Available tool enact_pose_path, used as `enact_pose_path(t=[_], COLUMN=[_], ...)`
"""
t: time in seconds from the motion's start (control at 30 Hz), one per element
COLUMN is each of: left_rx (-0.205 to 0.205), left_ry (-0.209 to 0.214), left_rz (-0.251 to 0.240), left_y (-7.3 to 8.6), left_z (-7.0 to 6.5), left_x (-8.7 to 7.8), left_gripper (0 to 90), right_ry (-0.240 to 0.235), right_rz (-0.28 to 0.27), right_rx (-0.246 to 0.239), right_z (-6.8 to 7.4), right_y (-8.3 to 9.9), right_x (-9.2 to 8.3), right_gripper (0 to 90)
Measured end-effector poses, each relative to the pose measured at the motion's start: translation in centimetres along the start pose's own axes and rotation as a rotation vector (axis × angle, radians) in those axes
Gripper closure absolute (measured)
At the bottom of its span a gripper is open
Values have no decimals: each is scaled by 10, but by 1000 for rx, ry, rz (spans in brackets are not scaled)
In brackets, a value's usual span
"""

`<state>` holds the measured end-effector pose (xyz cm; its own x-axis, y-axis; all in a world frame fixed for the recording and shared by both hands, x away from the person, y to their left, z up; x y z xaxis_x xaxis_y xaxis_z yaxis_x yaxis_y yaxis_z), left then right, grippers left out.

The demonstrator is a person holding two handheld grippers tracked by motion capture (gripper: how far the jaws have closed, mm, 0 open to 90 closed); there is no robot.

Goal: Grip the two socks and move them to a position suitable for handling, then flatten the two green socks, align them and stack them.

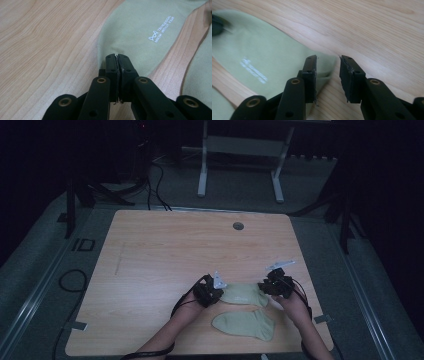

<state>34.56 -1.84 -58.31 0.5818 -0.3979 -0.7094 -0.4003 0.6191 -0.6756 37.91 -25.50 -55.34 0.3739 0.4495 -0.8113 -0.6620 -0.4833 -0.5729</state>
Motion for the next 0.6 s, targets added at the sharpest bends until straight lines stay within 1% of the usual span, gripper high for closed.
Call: enact_pose_path(t=[0.07, 0.13, 0.17, 0.27, 0.3, 0.4, 0.43, 0.5, 0.53, 0.57, 0.6], left_rx=[6, 13, 13, 7, 5, 6, 6, 1, 1, 0, 0], left_ry=[-1, -5, -5, -4, -3, -6, -8, -7, -5, -3, -2], left_rz=[0, 4, 3, -1, -1, 1, 1, 2, 2, 3, 3], left_y=[0, -1, -1, -1, -1, -1, -1, -1, -1, 0, 0], left_z=[0, 0, 0, 0, 0, 0, 0, 0, 0, 1, 1], left_x=[0, 0, 0, 1, 0, 0, 0, 0, 0, 0, 0], left_gripper=[867, 858, 858, 857, 857, 855, 855, 842, 842, 842, 842], right_ry=[22, 28, 31, 24, 19, 1, -7, -19, -22, -26, -31], right_rz=[3, 5, 5, -18, -39, -65, -71, -76, -74, -69, -65], right_rx=[2, 3, 7, 21, 26, 17, 12, -13, -24, -32, -36], right_z=[-3, -6, -6, -7, -6, 0, 3, 10, 13, 15, 17], right_y=[2, 5, 6, 5, 4, 2, 1, 1, 2, 3, 5], right_x=[-1, -2, -3, -9, -12, -19, -21, -23, -23, -22, -21], right_gripper=[636, 599, 598, 598, 598, 599, 634, 661, 710, 740, 751])
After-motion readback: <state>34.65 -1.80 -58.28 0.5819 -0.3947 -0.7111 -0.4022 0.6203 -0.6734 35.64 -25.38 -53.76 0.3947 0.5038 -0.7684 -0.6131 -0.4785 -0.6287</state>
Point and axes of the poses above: each handheld gripper's, and its own axes: x roughly forward along the jaws, y roughly out of its underside, z roughly to its left, the point moved 3 cm from there along x, roughly forward along the jaws, and after that the axes turned 10 degrees about -y, right-handed, at the moved point
